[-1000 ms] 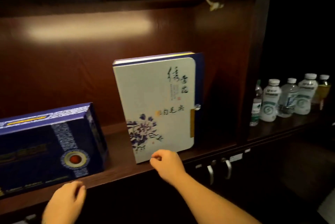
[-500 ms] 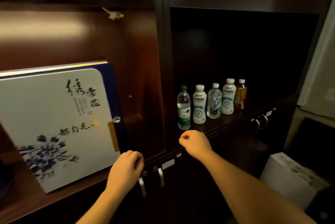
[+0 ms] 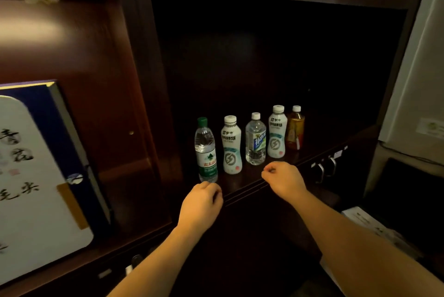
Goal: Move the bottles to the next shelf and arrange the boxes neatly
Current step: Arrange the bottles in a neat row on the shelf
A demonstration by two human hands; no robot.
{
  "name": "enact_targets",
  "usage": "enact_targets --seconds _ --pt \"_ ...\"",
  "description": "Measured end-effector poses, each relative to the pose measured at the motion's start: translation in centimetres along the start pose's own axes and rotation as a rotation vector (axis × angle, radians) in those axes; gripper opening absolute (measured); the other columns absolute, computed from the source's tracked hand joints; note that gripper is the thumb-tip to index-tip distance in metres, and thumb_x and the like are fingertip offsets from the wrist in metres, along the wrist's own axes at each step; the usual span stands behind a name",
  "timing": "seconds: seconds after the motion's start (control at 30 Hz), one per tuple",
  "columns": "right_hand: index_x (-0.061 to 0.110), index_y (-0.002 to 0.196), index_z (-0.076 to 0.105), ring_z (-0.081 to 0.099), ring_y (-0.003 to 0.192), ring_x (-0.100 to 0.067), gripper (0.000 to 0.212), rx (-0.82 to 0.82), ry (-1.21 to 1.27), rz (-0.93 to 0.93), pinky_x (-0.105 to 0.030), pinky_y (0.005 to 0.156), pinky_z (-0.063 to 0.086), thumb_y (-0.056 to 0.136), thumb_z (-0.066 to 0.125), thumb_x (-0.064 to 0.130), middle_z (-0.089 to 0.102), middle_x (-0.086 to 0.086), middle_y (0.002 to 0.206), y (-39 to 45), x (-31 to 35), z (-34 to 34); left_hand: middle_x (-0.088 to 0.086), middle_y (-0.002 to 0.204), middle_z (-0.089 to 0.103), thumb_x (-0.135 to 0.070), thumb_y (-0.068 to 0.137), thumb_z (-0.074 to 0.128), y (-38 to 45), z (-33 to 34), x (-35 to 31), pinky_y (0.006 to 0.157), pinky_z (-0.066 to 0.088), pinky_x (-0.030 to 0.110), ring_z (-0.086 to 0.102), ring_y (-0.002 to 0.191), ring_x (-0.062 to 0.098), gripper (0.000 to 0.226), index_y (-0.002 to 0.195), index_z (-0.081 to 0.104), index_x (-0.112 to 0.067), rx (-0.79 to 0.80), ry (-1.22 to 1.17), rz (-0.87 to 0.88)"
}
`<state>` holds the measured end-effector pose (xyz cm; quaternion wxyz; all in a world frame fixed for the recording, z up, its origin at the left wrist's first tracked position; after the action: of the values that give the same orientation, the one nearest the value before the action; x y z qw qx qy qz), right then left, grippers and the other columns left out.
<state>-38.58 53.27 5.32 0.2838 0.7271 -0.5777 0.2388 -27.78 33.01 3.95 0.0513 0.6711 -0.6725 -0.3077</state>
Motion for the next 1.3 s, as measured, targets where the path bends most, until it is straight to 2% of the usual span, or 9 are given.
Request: enact_targets --seconds 0.13,0.37,0.43,0.57,0.67,0.77,0.87,1.03,1.3 --pt "0.017 0.087 0.071 0.065 0.071 -0.022 0.018 0.053 -0.053 -0.106 -0.042 0.068 0.057 0.086 0.059 0.031 0.07 -0.005 0.076 5.4 -2.3 -0.2 -0.002 0.095 0.063 -0.027 0.09 0.054 3.3 2.8 -0.1 0.07 0.048 0.028 0.058 0.091 0.018 0.015 0.096 0.064 -0.018 -0.038 0.155 -0.109" --pt "0.016 0.081 0.07 0.063 0.07 -0.023 0.019 0.234 -0.066 -0.222 -0.035 0.062 0.052 0.083 0.059 0.031 0.067 -0.005 0.073 10.7 -4.7 2.8 0.01 0.106 0.061 -0.03 0.088 0.057 4.5 5.5 3.0 0.071 0.051 0.036 0.061 0.092 0.028 0.027 0.107 0.059 -0.011 -0.119 0.161 -0.6" --pt "0.017 0.087 0.072 0.065 0.075 -0.024 0.02 0.289 -0.033 -0.224 -0.033 0.064 0.052 0.084 0.06 0.033 0.07 -0.006 0.079 11.6 -5.0 4.4 0.014 0.112 0.059 -0.035 0.087 0.06 4.3 6.1 3.8 0.073 0.052 0.038 0.061 0.096 0.032 0.038 0.115 0.054 -0.009 -0.144 0.167 -0.688" --pt "0.016 0.121 0.065 0.066 0.103 -0.025 0.041 0.352 0.072 -0.253 -0.032 0.084 0.052 0.088 0.062 0.039 0.071 -0.007 0.112 12.2 -4.1 7.7 0.019 0.131 0.049 -0.047 0.083 0.063 3.8 7.3 5.5 0.08 0.05 0.04 0.055 0.112 0.036 0.074 0.137 0.036 -0.005 -0.207 0.129 -0.822" --pt "0.02 0.121 0.061 0.066 0.096 -0.023 0.041 0.344 0.139 -0.326 -0.035 0.08 0.055 0.087 0.062 0.044 0.07 -0.007 0.108 12.0 -2.5 9.9 0.016 0.143 0.04 -0.056 0.078 0.066 3.8 8.0 7.2 0.093 0.046 0.042 0.046 0.126 0.034 0.089 0.143 0.027 -0.009 -0.283 0.019 -0.914" --pt "0.02 0.12 0.054 0.061 0.098 -0.022 0.045 0.296 0.206 -0.352 -0.034 0.078 0.052 0.084 0.065 0.045 0.061 -0.006 0.112 12.2 -1.5 11.5 0.014 0.145 0.038 -0.064 0.071 0.067 4.2 8.8 8.7 0.1 0.041 0.044 0.041 0.131 0.032 0.098 0.143 0.027 -0.011 -0.296 -0.018 -0.962" --pt "0.015 0.132 0.044 0.055 0.111 -0.026 0.07 0.209 0.222 -0.327 -0.037 0.084 0.052 0.077 0.071 0.049 0.05 -0.008 0.123 12.9 -0.9 12.7 0.011 0.139 0.045 -0.078 0.061 0.059 4.8 9.2 9.4 0.099 0.038 0.047 0.043 0.128 0.031 0.103 0.137 0.035 -0.013 -0.265 0.095 -0.984" --pt "0.013 0.123 0.044 0.05 0.116 -0.028 0.085 0.039 0.121 -0.279 -0.039 0.076 0.05 0.063 0.073 0.066 0.051 -0.009 0.12 14.3 -0.3 13.3 0.006 0.123 0.058 -0.085 0.06 0.047 5.7 9.6 9.4 0.09 0.038 0.045 0.046 0.118 0.028 0.091 0.118 0.046 -0.016 -0.241 0.274 -0.995" --pt "0.014 0.118 0.048 0.049 0.115 -0.026 0.068 0.0 0.152 -0.262 -0.037 0.076 0.046 0.068 0.07 0.054 0.057 -0.007 0.116 14.8 -1.0 14.2 0.005 0.122 0.06 -0.079 0.067 0.051 5.6 9.8 9.5 0.092 0.038 0.044 0.046 0.119 0.027 0.079 0.115 0.048 -0.016 -0.272 0.341 -0.978"
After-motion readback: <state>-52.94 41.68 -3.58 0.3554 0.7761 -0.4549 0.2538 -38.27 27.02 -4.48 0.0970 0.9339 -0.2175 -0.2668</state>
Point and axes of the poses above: each hand's wrist, its own y-axis towards the middle knuckle, its own z-axis out of the palm, x = y × z, the point moved 8 cm from there along y, towards the middle knuckle
